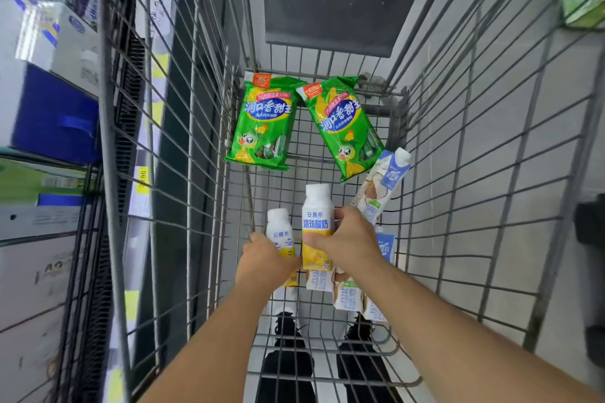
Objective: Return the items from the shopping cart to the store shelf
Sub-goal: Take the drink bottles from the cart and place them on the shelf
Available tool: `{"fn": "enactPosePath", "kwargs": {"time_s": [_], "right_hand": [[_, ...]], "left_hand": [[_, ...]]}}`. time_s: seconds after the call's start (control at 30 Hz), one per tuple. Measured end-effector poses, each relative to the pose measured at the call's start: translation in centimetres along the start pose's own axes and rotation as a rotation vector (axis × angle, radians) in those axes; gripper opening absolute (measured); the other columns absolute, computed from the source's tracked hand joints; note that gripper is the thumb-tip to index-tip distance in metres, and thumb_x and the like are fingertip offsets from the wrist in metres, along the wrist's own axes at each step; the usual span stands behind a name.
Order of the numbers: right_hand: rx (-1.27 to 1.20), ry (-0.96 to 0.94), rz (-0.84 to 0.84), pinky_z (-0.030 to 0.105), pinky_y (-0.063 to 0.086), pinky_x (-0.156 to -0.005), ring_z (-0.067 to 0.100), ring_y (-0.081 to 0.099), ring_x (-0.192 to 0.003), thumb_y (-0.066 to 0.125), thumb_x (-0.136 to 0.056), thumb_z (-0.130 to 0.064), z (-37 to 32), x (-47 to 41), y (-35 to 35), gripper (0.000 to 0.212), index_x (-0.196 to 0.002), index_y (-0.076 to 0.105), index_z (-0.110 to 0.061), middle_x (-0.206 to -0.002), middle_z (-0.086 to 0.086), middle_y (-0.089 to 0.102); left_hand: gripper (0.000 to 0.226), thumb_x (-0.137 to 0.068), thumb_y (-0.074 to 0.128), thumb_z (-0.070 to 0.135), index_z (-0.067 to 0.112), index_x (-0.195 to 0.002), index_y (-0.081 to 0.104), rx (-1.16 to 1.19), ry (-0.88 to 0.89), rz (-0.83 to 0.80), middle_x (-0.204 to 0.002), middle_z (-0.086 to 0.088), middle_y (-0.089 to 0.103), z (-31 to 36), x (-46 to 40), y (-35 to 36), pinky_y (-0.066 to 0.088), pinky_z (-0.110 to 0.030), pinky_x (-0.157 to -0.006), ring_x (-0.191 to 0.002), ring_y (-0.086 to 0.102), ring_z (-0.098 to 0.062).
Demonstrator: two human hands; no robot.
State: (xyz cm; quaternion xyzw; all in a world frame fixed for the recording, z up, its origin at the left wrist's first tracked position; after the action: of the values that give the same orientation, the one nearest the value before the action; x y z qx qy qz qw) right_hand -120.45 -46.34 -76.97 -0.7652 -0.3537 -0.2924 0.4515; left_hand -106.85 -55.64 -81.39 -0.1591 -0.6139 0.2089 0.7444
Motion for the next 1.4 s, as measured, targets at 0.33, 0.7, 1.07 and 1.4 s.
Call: {"fn": "enactPosePath", "kwargs": {"time_s": [0.33, 0.7, 1.07, 1.4], "right_hand": [[-0.119, -0.005, 0.037, 0.034, 0.058, -0.074, 0.016, 0.069, -0.087, 0.092, -0.063, -0.024, -2.4, 3.9, -5.5, 0.055, -0.105, 0.057, -0.018, -0.100, -0.003, 0.070], [-0.225, -0.301, 0.052, 0.030, 0.055, -0.076, 0.013, 0.068, -0.085, 0.094, -0.061, -0.011, -18.2, 20.5, -18.9, 0.057, -0.107, 0.060, -0.009, -0.104, 0.004, 0.072], [-0.147, -0.893, -0.178, 0.046, 0.058, -0.088, 0.021, 0.072, -0.094, 0.098, -0.051, -0.026, -33.3, 41.9, -23.1, 0.065, -0.106, 0.065, -0.013, -0.101, 0.004, 0.075], [0.060, -1.259, -0.587, 0.034, 0.061, -0.073, 0.012, 0.071, -0.078, 0.089, -0.069, -0.012, -31.5, 62.8, -15.0, 0.033, -0.091, 0.066, -0.021, -0.094, 0.002, 0.076]], "left_hand": [[0.034, -0.065, 0.073, 0.007, 0.007, -0.096, 0.059, 0.670, 0.019, -0.285, -0.083, -0.017, 0.068, 2.2, 5.2, -5.3, 0.054, -0.034, -0.057, -0.066, 0.064, -0.028], [0.054, -0.050, 0.074, 0.002, 0.005, -0.103, 0.060, 1.001, 0.475, -0.312, -0.087, -0.018, 0.063, 10.3, 24.8, -24.5, 0.053, -0.042, -0.073, -0.075, 0.064, -0.028], [0.032, -0.069, 0.079, 0.010, 0.010, -0.100, 0.069, 1.102, 0.743, 0.186, -0.083, -0.017, 0.066, 4.2, 48.4, -37.2, 0.055, -0.047, -0.068, -0.075, 0.064, -0.030], [0.031, -0.078, 0.078, 0.026, 0.005, -0.098, 0.066, 1.404, 0.639, 0.894, -0.090, -0.014, 0.068, -16.0, 69.0, -34.0, 0.058, -0.036, -0.061, -0.068, 0.065, -0.021]]}}
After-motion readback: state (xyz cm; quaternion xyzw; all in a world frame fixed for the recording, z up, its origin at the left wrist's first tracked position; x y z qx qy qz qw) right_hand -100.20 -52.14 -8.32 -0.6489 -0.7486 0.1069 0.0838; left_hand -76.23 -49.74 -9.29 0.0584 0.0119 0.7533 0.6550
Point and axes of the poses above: each hand's wrist, its own x-axis away from the middle knuckle, its own y-axis out of the palm, z = x × y, the point moved 4 cm from there along -x, towards the middle knuckle
